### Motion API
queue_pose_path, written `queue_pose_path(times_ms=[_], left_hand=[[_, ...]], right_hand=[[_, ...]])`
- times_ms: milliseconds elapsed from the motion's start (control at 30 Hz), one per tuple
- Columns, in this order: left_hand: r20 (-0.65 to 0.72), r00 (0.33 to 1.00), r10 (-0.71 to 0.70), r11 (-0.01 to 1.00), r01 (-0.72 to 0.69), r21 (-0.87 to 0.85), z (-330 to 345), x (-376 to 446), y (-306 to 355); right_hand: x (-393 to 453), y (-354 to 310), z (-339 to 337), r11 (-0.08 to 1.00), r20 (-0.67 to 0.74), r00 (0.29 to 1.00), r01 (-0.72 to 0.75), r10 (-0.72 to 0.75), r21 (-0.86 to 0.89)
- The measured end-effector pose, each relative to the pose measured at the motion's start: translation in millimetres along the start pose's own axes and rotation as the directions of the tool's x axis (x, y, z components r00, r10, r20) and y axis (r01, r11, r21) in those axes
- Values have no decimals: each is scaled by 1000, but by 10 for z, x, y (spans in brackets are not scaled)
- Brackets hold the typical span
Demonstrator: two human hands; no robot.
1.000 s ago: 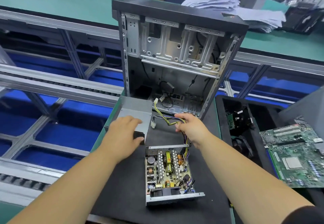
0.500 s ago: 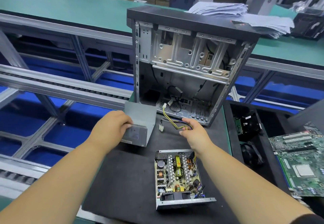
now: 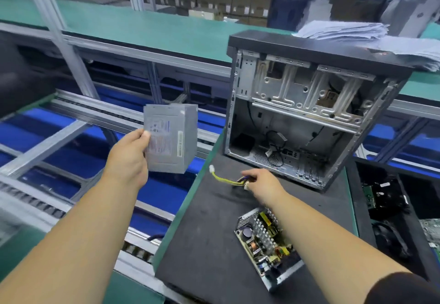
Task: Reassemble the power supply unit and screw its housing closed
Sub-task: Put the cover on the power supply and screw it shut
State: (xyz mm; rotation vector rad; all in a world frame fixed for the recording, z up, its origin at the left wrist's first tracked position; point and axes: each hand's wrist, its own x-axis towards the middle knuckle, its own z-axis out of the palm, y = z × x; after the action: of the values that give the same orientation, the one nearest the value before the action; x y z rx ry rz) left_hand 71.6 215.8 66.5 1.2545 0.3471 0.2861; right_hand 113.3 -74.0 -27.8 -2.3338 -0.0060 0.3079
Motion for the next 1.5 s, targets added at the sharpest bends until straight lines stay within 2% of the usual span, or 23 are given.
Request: queue_pose_path(times_ms=[100,300,400,500,600,700,800,900,1033,1133,1367,1500], left_hand=[[84,996,0,993,10,-116,-90,-20,130],[157,988,-2,978,34,-206,-13,-148,102],[193,981,-19,972,63,-224,107,-211,25],[244,969,-30,971,86,-222,246,-270,-47],[280,959,-42,971,105,-214,349,-316,-111],[318,946,-54,970,126,-210,427,-360,-149],[364,929,-65,962,155,-225,531,-411,-167],[423,903,-74,949,195,-250,686,-487,-190],[506,853,-131,943,265,-202,926,-626,-270],[537,827,-167,931,311,-190,1102,-726,-321],[589,785,-193,935,329,-132,1430,-1009,-396],[628,752,-200,933,342,-113,1534,-1105,-405]], right_hand=[[-32,-191,205,970,96,991,107,-88,-218],[-266,-302,366,821,361,915,344,-182,-457],[-337,-265,342,726,379,893,427,-243,-539],[-395,-201,310,720,336,900,427,-279,-546],[-459,-201,166,798,259,919,388,-297,-462],[-538,-222,-111,915,123,960,278,-253,-291],[-660,-255,-486,994,-92,990,106,-104,22],[-796,-303,-822,938,-163,986,68,-12,339],[-1007,-392,-1079,822,-110,993,103,-49,560],[-1122,-395,-1152,797,-104,993,114,-64,593],[-1245,-248,-1159,871,-108,994,77,-28,484],[-1260,-136,-1168,864,-128,992,71,-7,498]])
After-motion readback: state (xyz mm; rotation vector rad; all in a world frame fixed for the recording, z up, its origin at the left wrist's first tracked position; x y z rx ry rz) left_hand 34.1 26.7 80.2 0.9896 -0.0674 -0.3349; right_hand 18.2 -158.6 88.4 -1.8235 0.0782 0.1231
